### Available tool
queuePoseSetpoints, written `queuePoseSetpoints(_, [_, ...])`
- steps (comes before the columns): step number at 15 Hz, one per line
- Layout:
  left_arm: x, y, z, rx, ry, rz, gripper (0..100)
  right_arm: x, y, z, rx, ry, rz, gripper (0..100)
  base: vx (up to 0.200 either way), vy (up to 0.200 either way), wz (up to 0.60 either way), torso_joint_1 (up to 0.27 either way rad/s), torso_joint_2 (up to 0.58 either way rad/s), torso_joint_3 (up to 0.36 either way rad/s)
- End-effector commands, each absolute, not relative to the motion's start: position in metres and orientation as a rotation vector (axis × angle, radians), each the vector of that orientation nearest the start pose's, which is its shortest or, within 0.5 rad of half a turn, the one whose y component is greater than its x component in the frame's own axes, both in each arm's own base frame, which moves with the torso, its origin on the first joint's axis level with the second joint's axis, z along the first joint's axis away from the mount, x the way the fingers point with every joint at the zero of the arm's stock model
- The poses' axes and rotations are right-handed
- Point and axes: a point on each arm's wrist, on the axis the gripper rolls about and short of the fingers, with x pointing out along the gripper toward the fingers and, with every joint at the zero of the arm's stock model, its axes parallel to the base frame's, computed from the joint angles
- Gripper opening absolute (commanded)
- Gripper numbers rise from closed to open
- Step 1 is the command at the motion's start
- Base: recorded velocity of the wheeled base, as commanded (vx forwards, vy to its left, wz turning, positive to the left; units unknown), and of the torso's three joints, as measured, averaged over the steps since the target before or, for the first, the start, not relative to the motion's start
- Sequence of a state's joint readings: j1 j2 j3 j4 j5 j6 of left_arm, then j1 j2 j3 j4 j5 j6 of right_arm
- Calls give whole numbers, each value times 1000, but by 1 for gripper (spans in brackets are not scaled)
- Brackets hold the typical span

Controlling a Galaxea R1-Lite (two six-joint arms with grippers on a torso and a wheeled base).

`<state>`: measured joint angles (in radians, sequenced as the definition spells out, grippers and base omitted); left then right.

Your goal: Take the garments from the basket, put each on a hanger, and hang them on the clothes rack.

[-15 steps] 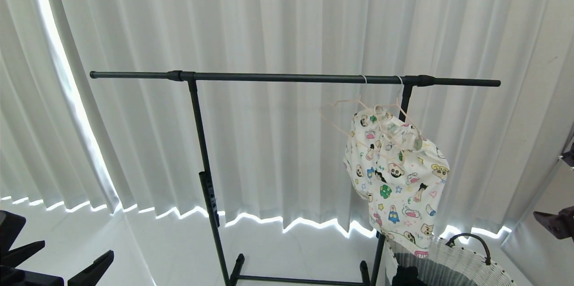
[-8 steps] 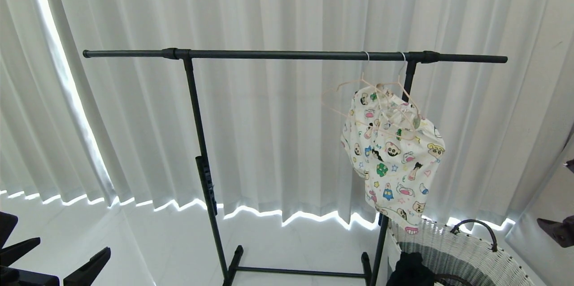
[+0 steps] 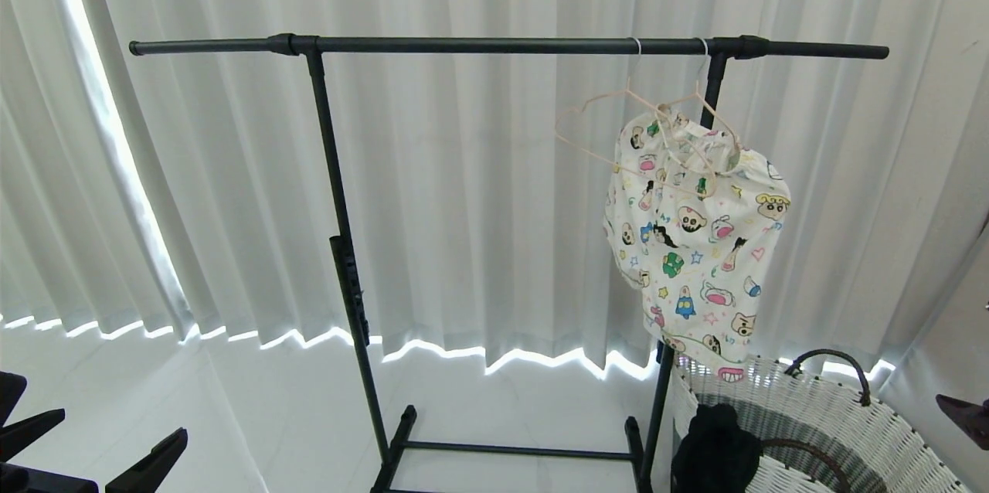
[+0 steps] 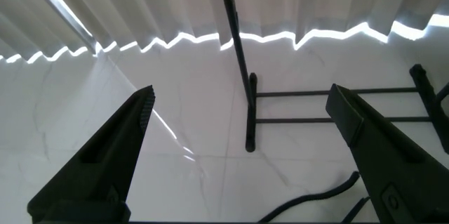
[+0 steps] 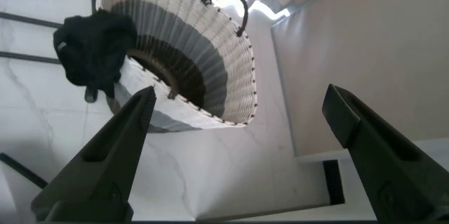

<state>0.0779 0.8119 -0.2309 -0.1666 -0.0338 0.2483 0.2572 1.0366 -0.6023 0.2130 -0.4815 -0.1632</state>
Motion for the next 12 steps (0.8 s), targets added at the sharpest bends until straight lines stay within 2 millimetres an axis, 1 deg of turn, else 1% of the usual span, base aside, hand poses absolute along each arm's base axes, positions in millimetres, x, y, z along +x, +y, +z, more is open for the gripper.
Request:
queuePoseSetpoints(1, [75, 5, 143, 222, 418, -8, 100, 115, 20, 190, -390, 620, -167, 100, 0, 0, 0, -173, 466, 290])
queuePoseSetpoints(4, [75, 5, 143, 219, 417, -14, 100, 115, 19, 176, -397, 626, -163, 100, 0, 0, 0, -155, 458, 295])
queuePoseSetpoints(6, [75, 5, 143, 222, 418, -20, 100, 114, 20, 169, -415, 651, -126, 100, 200, 0, 0, -107, 422, 283])
queuePoseSetpoints(9, [76, 5, 143, 221, 423, -21, 100, 112, 20, 161, -431, 682, -59, 100, 200, 0, 0, -43, 141, 85])
queuePoseSetpoints(12, [76, 5, 143, 220, 424, -21, 100, 110, 22, 144, -487, 679, 42, 100, 200, 0, 0, -17, 38, 41])
